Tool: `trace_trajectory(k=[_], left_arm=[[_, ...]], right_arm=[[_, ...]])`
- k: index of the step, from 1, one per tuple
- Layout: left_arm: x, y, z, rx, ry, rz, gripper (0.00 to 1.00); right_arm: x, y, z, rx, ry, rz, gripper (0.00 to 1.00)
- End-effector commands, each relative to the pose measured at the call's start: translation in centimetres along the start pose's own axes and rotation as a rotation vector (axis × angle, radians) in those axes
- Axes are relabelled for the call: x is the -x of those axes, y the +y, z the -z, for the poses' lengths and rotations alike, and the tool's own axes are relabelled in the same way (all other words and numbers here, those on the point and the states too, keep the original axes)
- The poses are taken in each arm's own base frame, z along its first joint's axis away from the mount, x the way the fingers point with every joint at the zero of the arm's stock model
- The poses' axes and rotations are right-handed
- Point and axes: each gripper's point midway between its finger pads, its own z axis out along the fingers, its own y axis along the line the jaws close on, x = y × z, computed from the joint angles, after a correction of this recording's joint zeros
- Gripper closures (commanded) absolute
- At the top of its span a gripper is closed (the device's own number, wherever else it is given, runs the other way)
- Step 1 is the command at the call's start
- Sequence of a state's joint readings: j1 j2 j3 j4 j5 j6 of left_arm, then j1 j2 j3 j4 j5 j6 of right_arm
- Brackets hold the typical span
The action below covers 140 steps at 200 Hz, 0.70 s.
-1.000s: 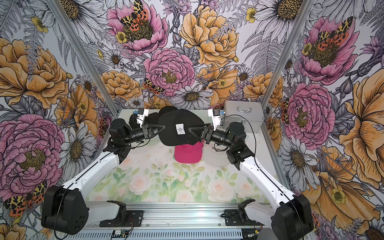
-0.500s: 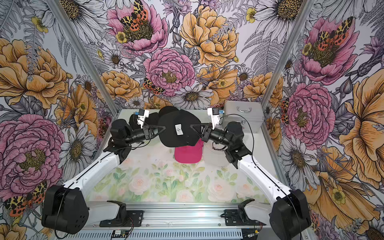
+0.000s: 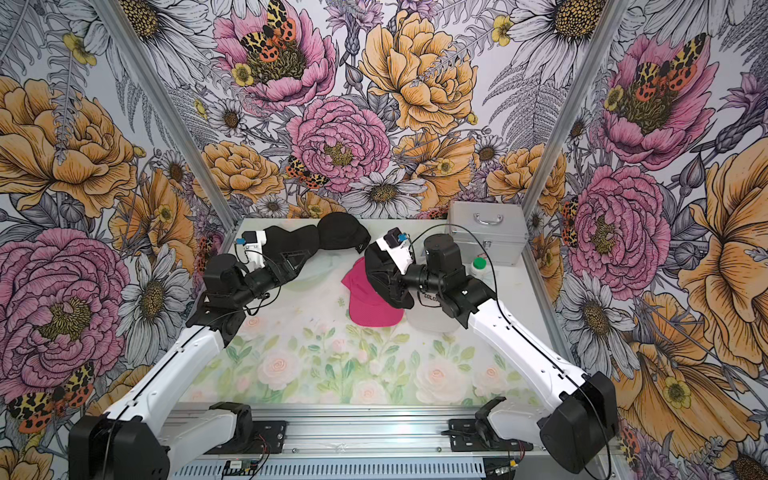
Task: Stack the baseball caps by color
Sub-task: Pick up the baseball cap from the center of the board, then place the baseball cap at the center of the board.
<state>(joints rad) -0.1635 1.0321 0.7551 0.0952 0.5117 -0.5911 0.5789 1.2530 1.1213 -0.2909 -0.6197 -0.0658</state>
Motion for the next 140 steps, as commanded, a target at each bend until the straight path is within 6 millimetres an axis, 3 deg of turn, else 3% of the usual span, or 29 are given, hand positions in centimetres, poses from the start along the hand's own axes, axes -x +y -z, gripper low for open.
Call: trace_trajectory(k=[1,19,39,57,72,98,140], left_arm=[[0.2,-5.3,0.9,-0.118,-0.031,-0.297,0.01],[-3.0,-9.5,1.2,-0.265,0.025,-0.512,0.01],[-7.7,-12.6,1.5,-0.43,0.112,-0.784,0.01],[-13.1,-13.9,2.8,-0.635,0.293,-0.959,0.01],[-16.6,-14.2,4.2,-0.78,0.467,-0.959,0.01],[-17.2,-12.6,3.3,-0.748,0.542,-0.929,0.01],[-14.2,-10.3,2.4,-0.654,0.502,-0.872,0.01]], right_arm=[[-3.9,2.6,-0.7,0.07,0.185,0.382,1.0],[-4.9,2.7,-1.2,0.054,0.26,0.51,1.0],[-5.9,2.4,-1.5,0.052,0.348,0.563,1.0],[-7.2,2.8,-1.4,0.09,0.406,0.622,1.0],[-8.0,3.5,-1.1,0.136,0.421,0.652,1.0],[-8.4,4.1,-0.3,0.153,0.416,0.68,1.0],[-8.9,4.1,0.9,0.116,0.43,0.719,1.0]])
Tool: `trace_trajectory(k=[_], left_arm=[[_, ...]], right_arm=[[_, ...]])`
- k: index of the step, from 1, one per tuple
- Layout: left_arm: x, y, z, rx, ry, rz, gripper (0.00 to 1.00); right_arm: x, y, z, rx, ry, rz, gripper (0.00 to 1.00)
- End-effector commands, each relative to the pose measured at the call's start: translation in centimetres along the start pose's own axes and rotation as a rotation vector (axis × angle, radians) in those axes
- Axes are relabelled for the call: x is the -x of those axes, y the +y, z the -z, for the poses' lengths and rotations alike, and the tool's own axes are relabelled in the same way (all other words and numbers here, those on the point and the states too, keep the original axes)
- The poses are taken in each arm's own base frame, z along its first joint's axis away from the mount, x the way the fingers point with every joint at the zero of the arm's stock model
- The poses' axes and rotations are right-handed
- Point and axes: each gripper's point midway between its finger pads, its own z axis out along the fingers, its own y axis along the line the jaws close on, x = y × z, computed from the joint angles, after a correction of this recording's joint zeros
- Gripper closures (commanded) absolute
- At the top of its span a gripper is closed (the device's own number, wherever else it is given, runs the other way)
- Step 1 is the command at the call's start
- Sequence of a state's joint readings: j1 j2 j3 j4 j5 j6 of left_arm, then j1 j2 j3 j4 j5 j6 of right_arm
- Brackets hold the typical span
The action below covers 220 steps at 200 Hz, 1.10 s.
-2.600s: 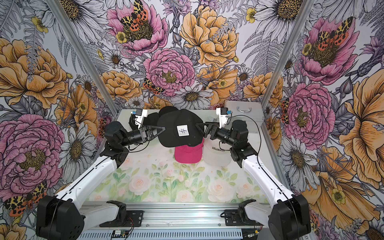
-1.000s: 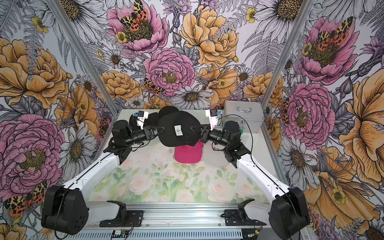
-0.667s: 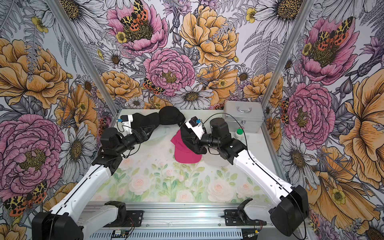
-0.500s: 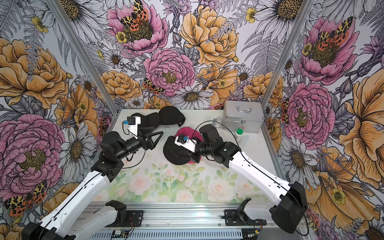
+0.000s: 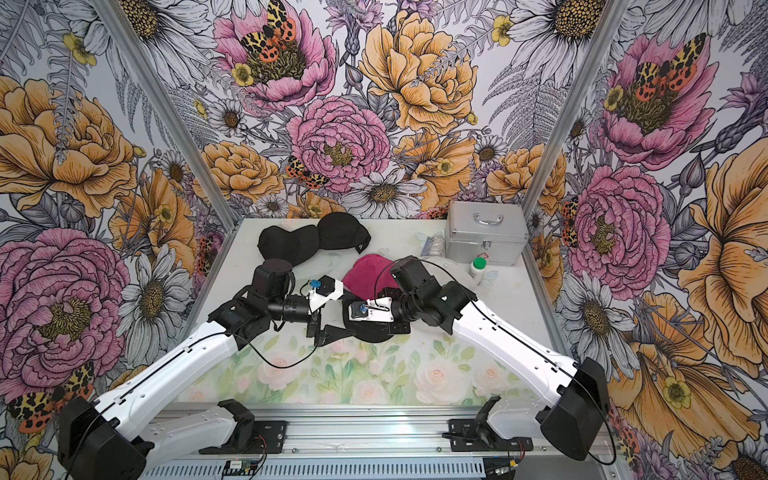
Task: Stack the baseball caps by color
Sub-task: Place the baseball cap at the center of the board.
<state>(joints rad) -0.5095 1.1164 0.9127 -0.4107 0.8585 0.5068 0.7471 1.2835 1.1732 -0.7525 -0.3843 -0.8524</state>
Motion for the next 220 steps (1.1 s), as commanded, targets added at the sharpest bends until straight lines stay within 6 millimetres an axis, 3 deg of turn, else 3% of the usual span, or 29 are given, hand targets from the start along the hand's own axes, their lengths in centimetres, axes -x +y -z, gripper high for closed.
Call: trace_trajectory(k=[1,30,63,81,115,137,189,220], left_arm=[[0.4,0.2,0.9,-0.013,-0.01,-0.006,0.01],[0.0,0.2,0.1,-0.064,0.014,0.021,0.01],[-0.9,0.4,-1.2,-0.106,0.055,0.026,0.02],[-1.1,0.3,-1.6,-0.149,0.074,0.054,0.17],[-1.2,-0.5,-1.6,-0.217,0.062,0.07,0.28],[-1.7,-0.9,-1.5,-0.224,0.065,0.068,0.28],[-2.7,-1.8,-1.5,-0.254,0.065,0.056,0.14],[-3.4,-1.3,-2.0,-0.241,0.094,0.074,0.17]], right_arm=[[0.0,0.4,1.0,-0.033,0.015,0.062,1.0],[0.0,0.6,0.6,-0.036,0.039,0.119,1.0],[1.7,1.7,0.2,0.004,-0.001,0.184,1.0],[2.0,1.9,0.1,0.015,-0.014,0.2,1.0],[2.0,1.8,-0.1,0.019,-0.012,0.205,1.0],[2.1,1.6,-0.1,0.018,-0.013,0.195,1.0],[2.7,1.4,0.2,0.021,-0.039,0.195,1.0],[3.0,1.4,0.2,0.027,-0.051,0.193,1.0]])
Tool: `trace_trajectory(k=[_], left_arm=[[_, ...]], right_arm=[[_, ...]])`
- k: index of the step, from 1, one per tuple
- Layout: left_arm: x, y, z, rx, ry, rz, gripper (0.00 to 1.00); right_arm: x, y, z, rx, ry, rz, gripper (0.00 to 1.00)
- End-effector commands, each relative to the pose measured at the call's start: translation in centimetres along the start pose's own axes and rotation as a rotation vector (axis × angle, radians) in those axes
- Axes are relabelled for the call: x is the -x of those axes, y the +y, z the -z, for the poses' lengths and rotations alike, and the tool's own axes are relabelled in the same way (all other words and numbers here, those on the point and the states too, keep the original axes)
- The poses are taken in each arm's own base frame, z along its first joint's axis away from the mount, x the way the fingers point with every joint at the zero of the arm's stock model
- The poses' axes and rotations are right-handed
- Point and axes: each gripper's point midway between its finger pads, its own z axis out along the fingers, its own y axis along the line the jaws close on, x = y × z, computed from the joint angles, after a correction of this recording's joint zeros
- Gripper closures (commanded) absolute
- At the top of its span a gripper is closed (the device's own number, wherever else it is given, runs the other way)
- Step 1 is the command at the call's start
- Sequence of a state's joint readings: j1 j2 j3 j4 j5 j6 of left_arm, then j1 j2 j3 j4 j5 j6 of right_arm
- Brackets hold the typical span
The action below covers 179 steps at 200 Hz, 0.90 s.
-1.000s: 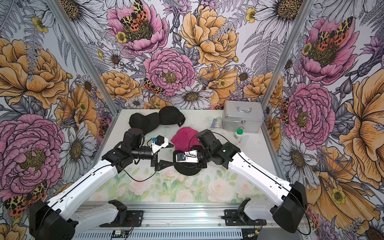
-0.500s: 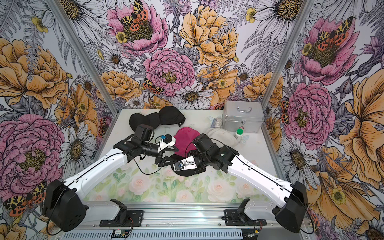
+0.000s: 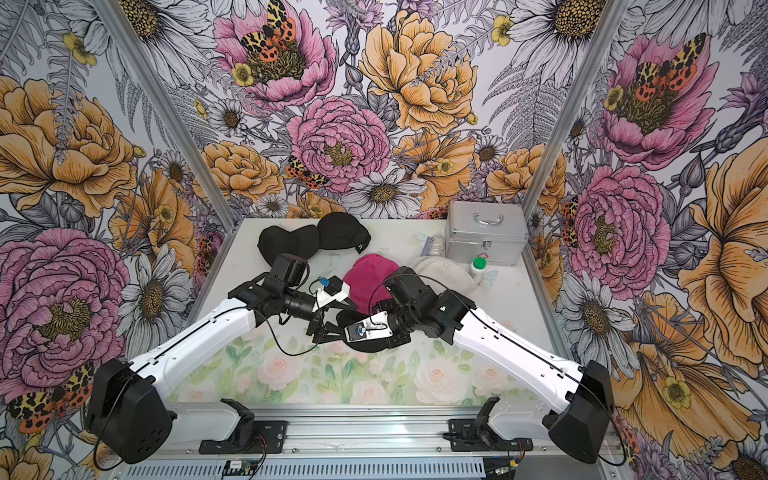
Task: Stack the baseball caps by color
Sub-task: Place the baseball cap at the center of the board.
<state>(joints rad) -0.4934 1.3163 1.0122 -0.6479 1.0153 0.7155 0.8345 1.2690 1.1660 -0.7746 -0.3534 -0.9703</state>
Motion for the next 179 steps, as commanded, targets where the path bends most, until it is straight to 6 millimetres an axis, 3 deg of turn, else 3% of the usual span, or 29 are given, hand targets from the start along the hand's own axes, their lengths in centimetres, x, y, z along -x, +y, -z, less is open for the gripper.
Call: trace_trajectory(k=[1,16,42,68,88,127,179], left_arm=[[-0.4,-0.3,-0.3,-0.02,0.007,0.005,0.17],[-0.5,-0.1,-0.1,-0.012,0.01,0.02,0.29],[-0.2,-0.6,1.2,-0.005,-0.035,0.014,0.71],[0.5,-1.9,2.3,-0.011,-0.083,-0.05,1.0],[1.2,-2.5,2.8,-0.015,-0.111,-0.087,1.0],[1.7,-1.8,3.4,-0.007,-0.129,-0.073,1.0],[2.8,-0.8,5.3,0.001,-0.201,-0.059,1.0]], right_arm=[[1.5,-1.2,0.7,-0.024,-0.049,0.018,1.0],[1.4,-1.5,0.7,-0.028,-0.047,0.005,1.0],[0.6,-1.6,0.7,-0.024,-0.035,-0.039,1.0],[0.9,-0.9,0.6,0.016,-0.061,-0.073,1.0],[1.1,-0.3,0.3,0.052,-0.081,-0.086,0.98],[-0.1,-0.2,0.2,0.098,-0.095,-0.155,0.94],[-1.8,0.4,0.3,0.167,-0.106,-0.27,0.75]])
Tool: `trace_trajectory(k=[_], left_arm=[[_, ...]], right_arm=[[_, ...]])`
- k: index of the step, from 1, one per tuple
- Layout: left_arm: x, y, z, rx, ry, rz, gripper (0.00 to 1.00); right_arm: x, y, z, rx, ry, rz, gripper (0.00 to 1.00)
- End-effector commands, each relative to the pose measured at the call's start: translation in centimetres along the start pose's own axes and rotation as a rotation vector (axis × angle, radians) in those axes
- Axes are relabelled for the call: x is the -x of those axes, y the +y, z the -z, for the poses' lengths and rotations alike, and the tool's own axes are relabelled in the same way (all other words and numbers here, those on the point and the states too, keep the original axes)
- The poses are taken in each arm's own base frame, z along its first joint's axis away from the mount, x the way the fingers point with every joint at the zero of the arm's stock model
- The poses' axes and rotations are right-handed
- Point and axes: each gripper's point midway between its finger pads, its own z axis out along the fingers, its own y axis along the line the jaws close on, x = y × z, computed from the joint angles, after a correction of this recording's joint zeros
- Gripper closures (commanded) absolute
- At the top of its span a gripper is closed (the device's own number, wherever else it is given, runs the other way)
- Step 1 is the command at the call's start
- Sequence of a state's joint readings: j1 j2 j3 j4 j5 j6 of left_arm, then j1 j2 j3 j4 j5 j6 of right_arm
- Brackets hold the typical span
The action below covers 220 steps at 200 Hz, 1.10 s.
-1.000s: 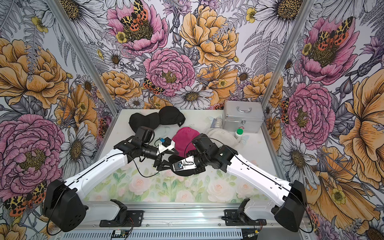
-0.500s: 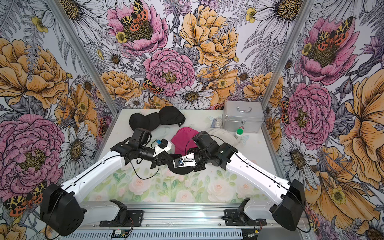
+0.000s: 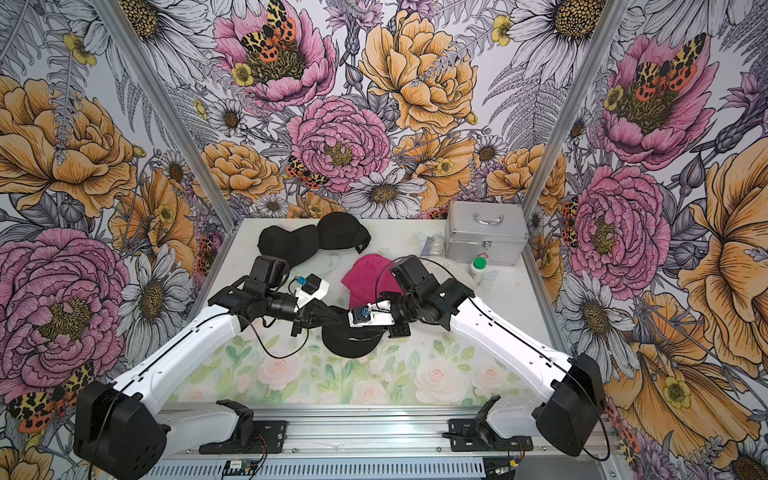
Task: Stack the baseball caps by color
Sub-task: Place the baseball cap at the center of the board.
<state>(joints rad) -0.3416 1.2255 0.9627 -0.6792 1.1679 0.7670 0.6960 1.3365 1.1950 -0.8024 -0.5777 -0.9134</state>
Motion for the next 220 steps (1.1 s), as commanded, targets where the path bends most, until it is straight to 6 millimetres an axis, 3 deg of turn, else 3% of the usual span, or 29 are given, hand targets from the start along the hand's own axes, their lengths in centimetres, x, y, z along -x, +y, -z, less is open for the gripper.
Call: trace_trajectory(k=[1,83,99,123,162,188,220], left_arm=[[2.4,-0.3,1.1,-0.023,-0.073,-0.053,1.0],[3.0,1.8,1.1,0.069,-0.024,-0.019,1.0],[3.0,4.0,0.4,0.209,0.016,-0.002,1.0],[2.9,6.3,0.7,0.387,0.037,0.001,1.0],[2.0,9.5,3.3,0.679,0.006,0.138,1.0],[0.2,12.2,6.3,0.885,-0.053,0.4,1.0],[-2.8,13.9,10.6,1.083,-0.122,0.583,1.0]], right_arm=[[-1.1,1.4,0.2,0.082,0.009,-0.092,0.75],[-4.1,0.8,1.0,0.055,0.031,-0.19,0.82],[-4.0,0.5,1.0,0.05,0.025,-0.184,1.0],[-2.9,-0.3,1.3,0.051,-0.011,-0.196,1.0],[-2.4,-2.1,0.3,0.054,0.0,-0.206,1.0],[-1.6,-4.7,-1.7,0.039,0.037,-0.295,1.0],[-0.6,-11.2,-3.8,-0.058,0.075,-0.581,1.0]])
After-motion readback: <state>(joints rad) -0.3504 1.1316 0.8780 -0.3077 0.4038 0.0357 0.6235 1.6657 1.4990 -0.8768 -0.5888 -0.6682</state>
